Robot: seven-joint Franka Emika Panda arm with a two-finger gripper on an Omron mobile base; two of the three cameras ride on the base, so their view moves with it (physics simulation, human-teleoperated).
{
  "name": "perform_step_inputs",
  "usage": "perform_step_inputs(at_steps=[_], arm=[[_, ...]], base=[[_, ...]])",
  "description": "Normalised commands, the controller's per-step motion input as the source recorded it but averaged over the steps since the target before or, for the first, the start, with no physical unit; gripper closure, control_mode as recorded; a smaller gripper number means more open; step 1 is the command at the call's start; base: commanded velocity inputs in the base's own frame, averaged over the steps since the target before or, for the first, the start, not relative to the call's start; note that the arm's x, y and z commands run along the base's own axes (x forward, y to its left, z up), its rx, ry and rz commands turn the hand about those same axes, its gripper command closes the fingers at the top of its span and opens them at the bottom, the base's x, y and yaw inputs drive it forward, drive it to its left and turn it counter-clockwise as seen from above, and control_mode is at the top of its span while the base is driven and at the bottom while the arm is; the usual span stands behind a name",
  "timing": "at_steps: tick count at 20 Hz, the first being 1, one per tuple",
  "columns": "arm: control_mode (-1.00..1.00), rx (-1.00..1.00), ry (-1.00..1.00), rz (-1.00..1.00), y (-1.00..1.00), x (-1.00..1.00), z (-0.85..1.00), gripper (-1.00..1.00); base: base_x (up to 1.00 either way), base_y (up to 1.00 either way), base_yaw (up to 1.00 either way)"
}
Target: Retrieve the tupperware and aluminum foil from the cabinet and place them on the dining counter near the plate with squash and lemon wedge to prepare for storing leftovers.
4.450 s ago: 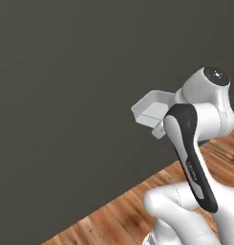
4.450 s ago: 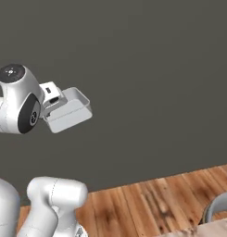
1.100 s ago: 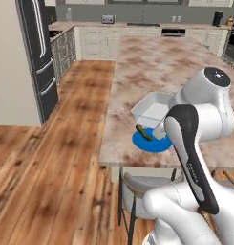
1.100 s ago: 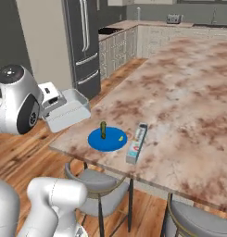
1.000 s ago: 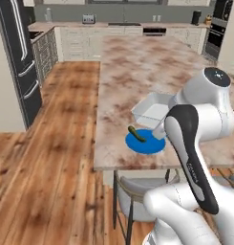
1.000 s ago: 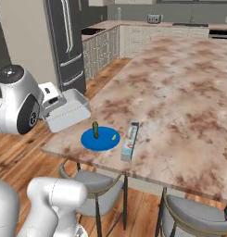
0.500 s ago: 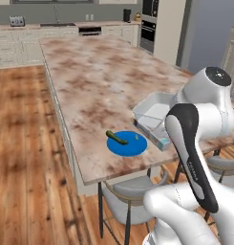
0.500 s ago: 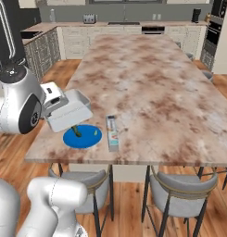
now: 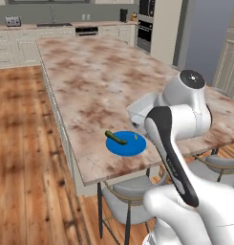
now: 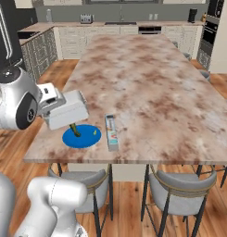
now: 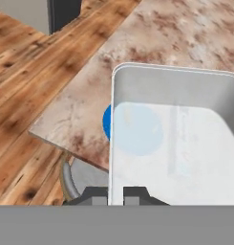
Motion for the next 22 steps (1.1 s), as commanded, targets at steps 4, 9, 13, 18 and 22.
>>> perform_step_inputs(at_steps=[4, 9, 13, 18, 22], arm=[[-1.00, 0.02, 0.00, -0.02, 0.70, 0.39, -0.57, 1.00], [-1.00, 0.02, 0.00, 0.03, 0.73, 0.21, -0.58, 1.00], [-1.00, 0.06, -0.06, 0.02, 0.74, 0.06, -0.51, 1.00], [-1.00, 0.08, -0.15, 0.22, 0.43, 0.03, -0.37, 1.00], [-1.00, 0.03, -0.06, 0.22, 0.53, 0.00, -0.20, 1.00]], base=[[0.00, 0.00, 0.00], [0.00, 0.00, 0.00], [0.00, 0.00, 0.00], [0.00, 0.00, 0.00], [0.00, 0.00, 0.00]])
